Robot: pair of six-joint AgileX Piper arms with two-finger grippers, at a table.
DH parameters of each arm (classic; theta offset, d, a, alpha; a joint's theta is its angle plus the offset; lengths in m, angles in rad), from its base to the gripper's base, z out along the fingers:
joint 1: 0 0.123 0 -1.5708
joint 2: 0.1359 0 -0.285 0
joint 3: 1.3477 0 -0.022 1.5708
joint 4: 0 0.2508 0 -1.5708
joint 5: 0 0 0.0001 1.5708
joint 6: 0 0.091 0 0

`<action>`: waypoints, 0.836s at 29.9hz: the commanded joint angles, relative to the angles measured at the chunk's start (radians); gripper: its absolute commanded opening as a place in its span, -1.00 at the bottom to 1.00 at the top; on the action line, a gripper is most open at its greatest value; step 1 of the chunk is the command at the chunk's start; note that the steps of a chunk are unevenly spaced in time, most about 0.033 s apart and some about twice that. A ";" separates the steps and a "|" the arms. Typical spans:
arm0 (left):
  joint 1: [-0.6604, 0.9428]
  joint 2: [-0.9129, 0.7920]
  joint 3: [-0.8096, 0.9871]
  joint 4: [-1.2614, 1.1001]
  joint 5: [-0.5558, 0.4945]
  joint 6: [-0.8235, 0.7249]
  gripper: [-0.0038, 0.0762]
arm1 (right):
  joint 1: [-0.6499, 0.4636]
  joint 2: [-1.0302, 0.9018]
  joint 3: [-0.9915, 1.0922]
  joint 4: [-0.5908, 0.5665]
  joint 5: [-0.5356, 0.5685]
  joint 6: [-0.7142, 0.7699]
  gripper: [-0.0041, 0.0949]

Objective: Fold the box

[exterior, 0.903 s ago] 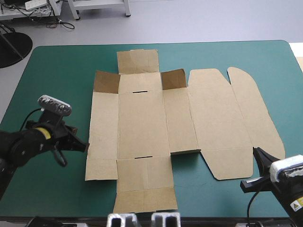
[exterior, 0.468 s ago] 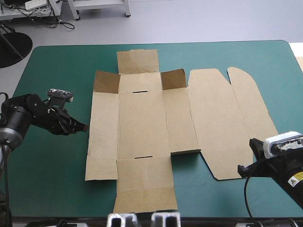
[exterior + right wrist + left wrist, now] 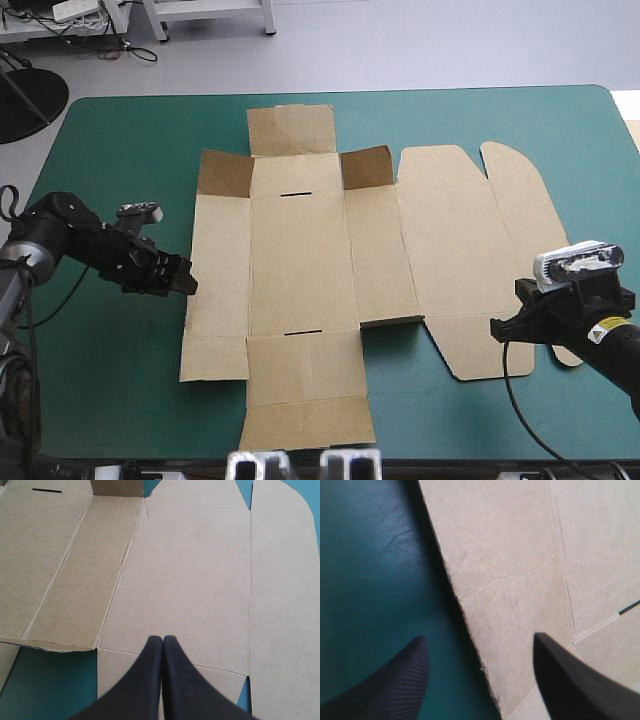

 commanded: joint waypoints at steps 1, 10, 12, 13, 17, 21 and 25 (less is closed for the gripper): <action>-0.001 0.011 -0.025 -0.086 0.055 0.017 0.53 | -0.002 0.010 -0.038 0.011 -0.059 -0.030 -0.96; -0.001 0.019 0.119 -0.303 -0.042 0.149 0.51 | -0.002 0.010 -0.038 0.015 -0.057 -0.030 -0.96; -0.004 0.019 0.168 -0.376 -0.056 0.200 0.49 | -0.002 0.010 -0.038 0.015 -0.059 -0.030 -0.96; -0.004 0.019 0.186 -0.404 -0.060 0.221 0.48 | -0.002 0.010 -0.038 0.015 -0.059 -0.030 -0.96; -0.004 0.019 0.247 -0.478 -0.102 0.259 0.33 | -0.002 0.010 -0.038 0.015 -0.059 -0.030 -0.96; -0.004 0.019 0.256 -0.489 -0.105 0.259 -0.34 | -0.002 0.010 -0.038 0.016 -0.057 -0.030 -0.96; -0.004 0.019 0.256 -0.527 -0.109 0.356 -0.91 | -0.002 0.010 -0.038 0.016 -0.057 -0.030 -0.96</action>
